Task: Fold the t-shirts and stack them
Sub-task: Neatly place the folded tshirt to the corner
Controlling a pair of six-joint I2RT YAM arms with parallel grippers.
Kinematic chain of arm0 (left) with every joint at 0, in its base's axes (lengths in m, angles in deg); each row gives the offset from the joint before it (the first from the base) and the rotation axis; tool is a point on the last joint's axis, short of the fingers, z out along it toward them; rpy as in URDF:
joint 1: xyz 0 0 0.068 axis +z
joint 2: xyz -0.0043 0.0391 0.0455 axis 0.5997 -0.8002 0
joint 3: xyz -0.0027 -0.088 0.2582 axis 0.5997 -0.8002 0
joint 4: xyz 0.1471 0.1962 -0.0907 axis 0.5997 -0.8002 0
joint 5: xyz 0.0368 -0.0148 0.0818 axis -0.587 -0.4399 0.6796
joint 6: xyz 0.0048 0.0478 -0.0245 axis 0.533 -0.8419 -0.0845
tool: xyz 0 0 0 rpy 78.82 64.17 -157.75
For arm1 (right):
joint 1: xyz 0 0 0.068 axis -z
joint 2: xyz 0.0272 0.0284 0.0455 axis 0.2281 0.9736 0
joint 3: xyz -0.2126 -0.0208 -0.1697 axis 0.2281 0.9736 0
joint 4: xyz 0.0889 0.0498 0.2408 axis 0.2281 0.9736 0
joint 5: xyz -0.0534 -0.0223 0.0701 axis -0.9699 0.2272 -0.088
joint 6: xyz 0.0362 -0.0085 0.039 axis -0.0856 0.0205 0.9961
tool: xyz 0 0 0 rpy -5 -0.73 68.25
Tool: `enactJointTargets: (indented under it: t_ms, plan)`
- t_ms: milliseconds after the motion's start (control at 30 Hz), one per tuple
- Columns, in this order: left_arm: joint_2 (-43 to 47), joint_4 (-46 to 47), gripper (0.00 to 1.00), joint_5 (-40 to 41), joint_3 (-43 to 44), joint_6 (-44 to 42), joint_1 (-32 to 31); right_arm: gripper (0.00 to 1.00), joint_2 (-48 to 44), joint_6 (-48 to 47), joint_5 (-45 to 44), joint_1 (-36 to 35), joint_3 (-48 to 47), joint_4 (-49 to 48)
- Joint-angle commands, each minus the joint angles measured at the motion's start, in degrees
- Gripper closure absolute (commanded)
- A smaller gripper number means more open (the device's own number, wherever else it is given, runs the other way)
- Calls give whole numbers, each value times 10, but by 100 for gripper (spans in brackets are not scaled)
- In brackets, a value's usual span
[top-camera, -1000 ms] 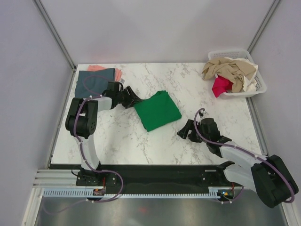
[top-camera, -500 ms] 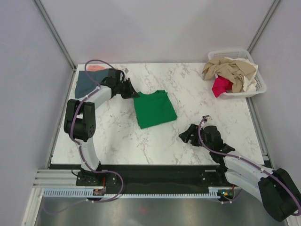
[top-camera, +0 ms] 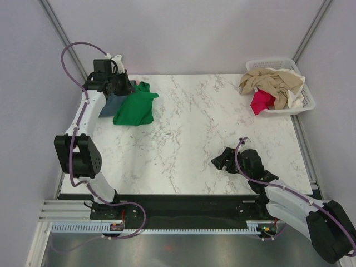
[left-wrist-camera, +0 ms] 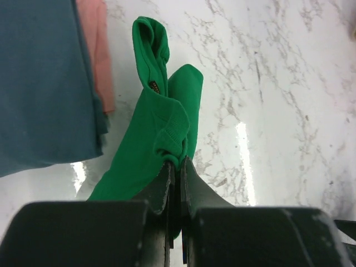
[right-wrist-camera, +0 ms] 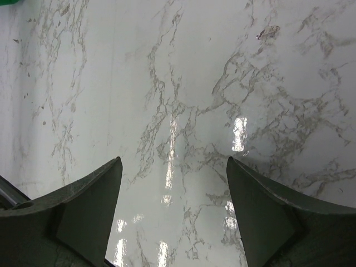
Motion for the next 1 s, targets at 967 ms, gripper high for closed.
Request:
enactJointTargets:
  t_ms: [967]
  plan:
    - [-134,-113,98,-17,307,-73,87,16,62,-19,12,-18,-12,-9]
